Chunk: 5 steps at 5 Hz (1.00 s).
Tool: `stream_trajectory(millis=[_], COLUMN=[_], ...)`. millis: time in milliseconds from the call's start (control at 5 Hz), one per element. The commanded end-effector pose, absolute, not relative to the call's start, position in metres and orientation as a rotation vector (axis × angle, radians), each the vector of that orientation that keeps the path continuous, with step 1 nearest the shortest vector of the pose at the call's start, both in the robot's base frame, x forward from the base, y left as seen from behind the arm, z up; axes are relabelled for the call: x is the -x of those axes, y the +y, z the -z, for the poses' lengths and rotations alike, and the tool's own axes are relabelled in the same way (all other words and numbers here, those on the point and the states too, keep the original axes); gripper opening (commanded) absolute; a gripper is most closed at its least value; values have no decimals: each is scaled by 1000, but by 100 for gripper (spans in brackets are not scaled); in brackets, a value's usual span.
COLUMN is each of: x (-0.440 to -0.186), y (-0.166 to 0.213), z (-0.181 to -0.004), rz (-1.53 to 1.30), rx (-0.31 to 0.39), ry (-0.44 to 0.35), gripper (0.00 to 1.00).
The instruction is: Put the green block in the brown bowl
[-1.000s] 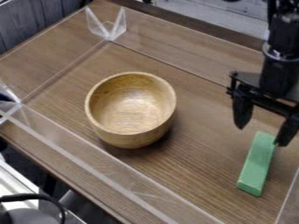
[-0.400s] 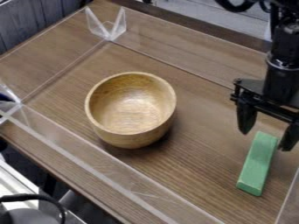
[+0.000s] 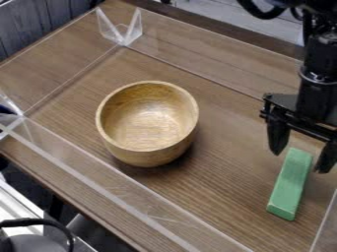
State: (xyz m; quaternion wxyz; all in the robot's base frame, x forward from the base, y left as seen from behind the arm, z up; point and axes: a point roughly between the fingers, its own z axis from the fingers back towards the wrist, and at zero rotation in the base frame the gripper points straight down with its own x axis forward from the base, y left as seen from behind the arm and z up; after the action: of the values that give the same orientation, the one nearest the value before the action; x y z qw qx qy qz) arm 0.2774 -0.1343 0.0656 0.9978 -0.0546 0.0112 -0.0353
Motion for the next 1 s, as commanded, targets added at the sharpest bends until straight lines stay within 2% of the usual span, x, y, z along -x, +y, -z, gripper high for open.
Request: stream_trajectory(millis=[0,800], x=[-284,-288], y=[-135,-129], z=[-77,-92], rz=[62,33], rx=[133,166], ry=[-24,-76], gripper=[100,100])
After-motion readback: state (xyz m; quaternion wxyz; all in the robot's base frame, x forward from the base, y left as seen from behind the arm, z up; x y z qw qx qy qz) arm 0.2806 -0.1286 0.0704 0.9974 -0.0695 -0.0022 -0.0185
